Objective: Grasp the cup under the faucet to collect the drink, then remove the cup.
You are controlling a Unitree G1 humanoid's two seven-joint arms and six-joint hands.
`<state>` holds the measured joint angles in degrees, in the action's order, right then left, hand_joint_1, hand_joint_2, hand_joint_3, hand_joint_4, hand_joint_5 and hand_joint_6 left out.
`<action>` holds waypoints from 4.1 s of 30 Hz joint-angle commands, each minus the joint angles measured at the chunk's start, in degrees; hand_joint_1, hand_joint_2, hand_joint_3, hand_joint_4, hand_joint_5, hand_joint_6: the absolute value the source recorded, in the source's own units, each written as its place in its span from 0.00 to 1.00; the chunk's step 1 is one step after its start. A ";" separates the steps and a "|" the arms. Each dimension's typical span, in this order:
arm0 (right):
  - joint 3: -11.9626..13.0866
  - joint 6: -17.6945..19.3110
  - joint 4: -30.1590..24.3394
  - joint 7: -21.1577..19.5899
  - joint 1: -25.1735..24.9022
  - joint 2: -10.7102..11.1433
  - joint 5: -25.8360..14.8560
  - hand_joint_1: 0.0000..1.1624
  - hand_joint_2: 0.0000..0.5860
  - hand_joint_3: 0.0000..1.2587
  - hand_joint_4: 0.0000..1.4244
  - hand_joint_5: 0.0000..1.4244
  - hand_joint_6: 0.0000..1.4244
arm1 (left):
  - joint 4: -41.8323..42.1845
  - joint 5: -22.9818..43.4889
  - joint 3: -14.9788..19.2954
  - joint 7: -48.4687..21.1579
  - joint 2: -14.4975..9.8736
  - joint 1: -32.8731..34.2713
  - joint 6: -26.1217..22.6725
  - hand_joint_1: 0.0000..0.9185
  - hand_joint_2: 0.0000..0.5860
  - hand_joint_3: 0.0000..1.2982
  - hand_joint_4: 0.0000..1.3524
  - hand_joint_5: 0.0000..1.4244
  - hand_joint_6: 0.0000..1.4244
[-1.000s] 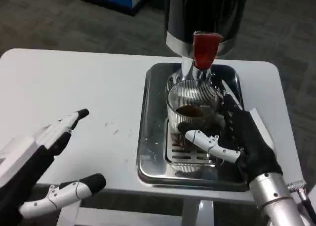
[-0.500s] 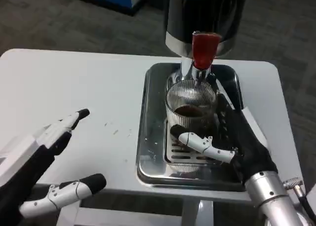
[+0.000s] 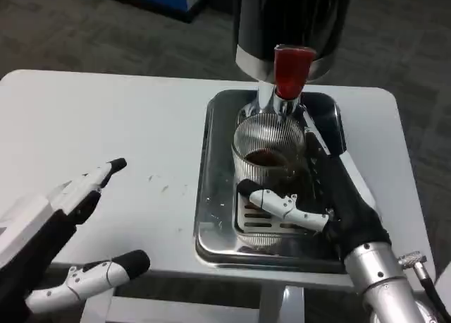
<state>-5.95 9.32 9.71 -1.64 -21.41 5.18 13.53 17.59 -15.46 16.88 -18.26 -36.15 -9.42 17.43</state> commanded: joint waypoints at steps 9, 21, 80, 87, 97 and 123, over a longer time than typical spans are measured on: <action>-0.70 -1.29 3.26 -2.76 -1.56 -1.11 1.77 0.67 0.24 0.09 0.15 0.17 0.13 | -0.92 0.63 0.80 -0.55 -0.98 -1.42 0.51 0.00 0.15 0.00 0.00 0.00 0.00; -0.02 -1.67 5.38 -5.79 -1.94 -1.74 2.09 0.66 0.26 0.19 0.26 0.29 0.25 | -2.59 0.38 0.55 -0.31 -1.14 -0.16 0.31 0.00 0.16 0.00 0.00 0.00 0.00; 0.48 1.75 -2.48 -13.87 4.71 -2.94 5.56 0.78 0.24 0.55 0.51 0.66 0.72 | -1.81 -0.26 0.21 0.02 -0.67 -0.69 1.35 0.00 0.18 0.00 0.00 0.00 0.00; -1.11 1.02 -7.54 -12.47 7.62 -2.92 6.44 0.79 0.24 0.55 0.51 0.67 0.73 | 0.17 -1.73 -0.19 0.34 -0.17 -0.74 1.39 0.00 0.18 0.00 0.00 0.00 0.00; -2.57 -1.08 -16.75 -8.13 12.31 -2.66 6.26 0.79 0.24 0.56 0.52 0.68 0.74 | 3.00 -4.45 0.28 1.52 0.39 -2.49 2.98 0.00 0.18 0.00 0.00 0.00 0.00; -4.64 -10.15 -43.70 5.78 26.76 -1.12 2.69 0.77 0.25 0.57 0.53 0.69 0.77 | 9.07 -1.79 5.72 -1.66 -1.75 -8.86 4.75 0.00 0.18 0.00 0.00 0.00 0.00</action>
<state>-10.41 -0.62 -30.60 3.40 4.85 4.13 17.77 24.89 -18.06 21.78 -18.89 -37.33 -16.57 21.04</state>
